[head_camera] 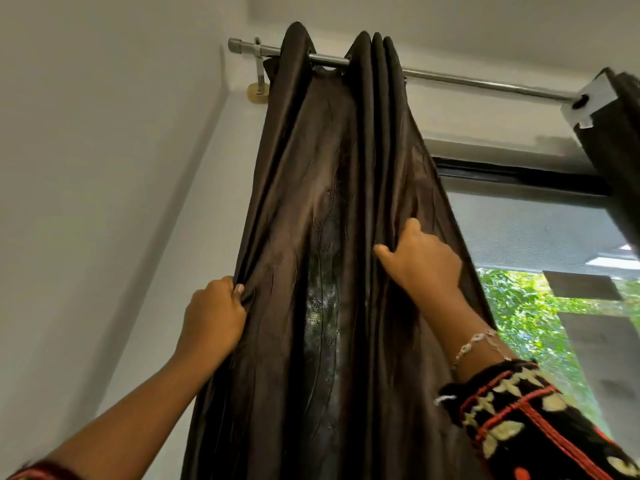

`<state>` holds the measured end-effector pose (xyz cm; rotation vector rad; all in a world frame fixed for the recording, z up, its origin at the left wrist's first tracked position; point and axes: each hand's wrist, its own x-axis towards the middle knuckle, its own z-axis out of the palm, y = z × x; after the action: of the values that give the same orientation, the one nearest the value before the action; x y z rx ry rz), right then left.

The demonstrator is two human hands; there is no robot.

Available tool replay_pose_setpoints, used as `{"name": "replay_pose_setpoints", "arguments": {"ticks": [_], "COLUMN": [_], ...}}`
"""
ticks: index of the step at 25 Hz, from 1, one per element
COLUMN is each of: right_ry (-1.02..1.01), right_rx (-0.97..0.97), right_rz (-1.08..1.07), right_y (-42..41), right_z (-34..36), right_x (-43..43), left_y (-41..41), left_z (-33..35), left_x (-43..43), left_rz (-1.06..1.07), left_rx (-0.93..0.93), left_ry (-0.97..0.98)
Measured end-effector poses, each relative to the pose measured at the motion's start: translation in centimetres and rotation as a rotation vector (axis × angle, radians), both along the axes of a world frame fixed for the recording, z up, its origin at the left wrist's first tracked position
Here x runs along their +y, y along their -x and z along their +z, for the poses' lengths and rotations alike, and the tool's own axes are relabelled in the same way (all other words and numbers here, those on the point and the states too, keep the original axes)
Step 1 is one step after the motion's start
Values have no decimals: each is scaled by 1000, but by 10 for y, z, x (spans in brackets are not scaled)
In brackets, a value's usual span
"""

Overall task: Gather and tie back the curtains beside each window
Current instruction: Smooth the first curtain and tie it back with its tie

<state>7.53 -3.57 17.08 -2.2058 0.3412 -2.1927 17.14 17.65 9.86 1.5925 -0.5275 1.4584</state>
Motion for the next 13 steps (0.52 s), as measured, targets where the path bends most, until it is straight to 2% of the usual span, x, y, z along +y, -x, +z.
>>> {"name": "replay_pose_setpoints", "arguments": {"ticks": [5,13], "right_ry": [-60,-20], "right_rx": [174,295], "right_rz": [-163,-202], "right_y": [15,9], "right_z": [-25,-45], "right_x": [-47,-107], "left_y": [7,25], "left_z": [-4,3], "left_x": [-22,-74], "left_rz": [-20,103], "left_rx": [23,43], "left_ry": [8,-36]}}
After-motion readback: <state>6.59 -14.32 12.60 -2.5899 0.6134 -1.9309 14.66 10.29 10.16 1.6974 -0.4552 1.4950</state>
